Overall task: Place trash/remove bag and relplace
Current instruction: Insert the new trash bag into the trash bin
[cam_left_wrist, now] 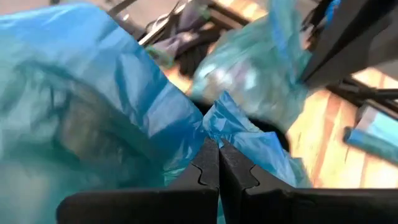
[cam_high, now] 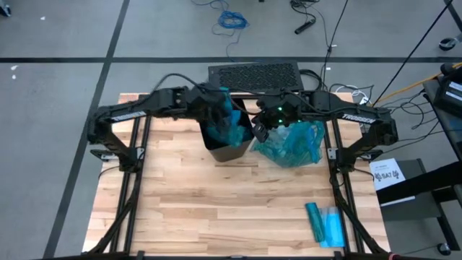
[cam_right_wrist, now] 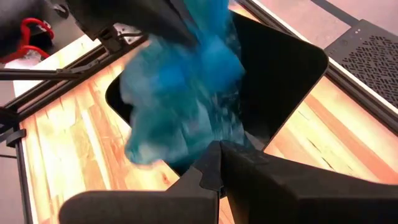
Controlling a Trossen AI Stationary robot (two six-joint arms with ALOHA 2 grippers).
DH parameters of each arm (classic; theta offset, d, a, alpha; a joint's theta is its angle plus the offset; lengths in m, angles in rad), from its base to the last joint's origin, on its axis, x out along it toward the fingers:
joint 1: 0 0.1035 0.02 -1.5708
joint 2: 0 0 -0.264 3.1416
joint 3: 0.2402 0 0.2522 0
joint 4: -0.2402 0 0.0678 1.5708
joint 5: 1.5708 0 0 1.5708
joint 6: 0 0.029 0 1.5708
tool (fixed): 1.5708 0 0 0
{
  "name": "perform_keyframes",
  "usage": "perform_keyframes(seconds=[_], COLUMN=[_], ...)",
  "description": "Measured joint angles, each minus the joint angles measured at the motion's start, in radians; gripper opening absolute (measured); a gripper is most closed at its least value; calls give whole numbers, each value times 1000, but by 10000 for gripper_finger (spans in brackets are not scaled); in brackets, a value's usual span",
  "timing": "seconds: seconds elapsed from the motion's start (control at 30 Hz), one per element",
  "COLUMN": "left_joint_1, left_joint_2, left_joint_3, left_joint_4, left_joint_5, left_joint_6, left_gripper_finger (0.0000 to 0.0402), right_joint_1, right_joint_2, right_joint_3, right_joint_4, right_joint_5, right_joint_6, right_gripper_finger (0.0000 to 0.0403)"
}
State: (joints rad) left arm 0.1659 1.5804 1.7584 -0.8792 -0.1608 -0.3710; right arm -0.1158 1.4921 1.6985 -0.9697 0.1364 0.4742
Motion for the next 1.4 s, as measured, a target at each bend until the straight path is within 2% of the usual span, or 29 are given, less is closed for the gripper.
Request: perform_keyframes(seconds=[0.17, 0.37, 0.47, 0.63, 0.73, 0.87, 1.0, 1.07, 1.17, 1.4], left_joint_1=[-29, -31, -30, -49, -61, -71, -70, -70, -71, -70], left_joint_2=[58, 49, 2, -136, -214, -277, -321, -340, -357, -381], left_joint_3=[0, -42, -142, -382, -531, -703, -839, -869, -870, -871], left_joint_4=[193, 214, 293, 545, 669, 801, 1129, 1228, 1231, 1230], left_joint_5=[-2, -104, -121, -118, -80, -47, 9, 40, 80, 114], left_joint_6=[14, 28, 9, -16, -6, -6, -42, -42, -33, -15], left_gripper_finger=[0, 0, 0, 0, 0, 0, 0, 0, 0, 0], right_joint_1=[0, 0, 2, 2, 2, 2, 2, 2, 1, -39], right_joint_2=[0, -46, -101, -190, -212, -193, -131, -101, -75, -54], right_joint_3=[0, 0, 0, 0, 0, 0, 0, 0, 0, 0], right_joint_4=[-3, -83, -118, -126, -125, -106, -62, -20, 35, 112], right_joint_5=[45, 161, 181, 184, 183, 172, 95, 38, -21, -63], right_joint_6=[7, 57, 55, 39, 32, 10, -36, -73, -100, -130], right_gripper_finger=[0, 0, 0, 0, 0, 0, 0, 0, 0, 0])
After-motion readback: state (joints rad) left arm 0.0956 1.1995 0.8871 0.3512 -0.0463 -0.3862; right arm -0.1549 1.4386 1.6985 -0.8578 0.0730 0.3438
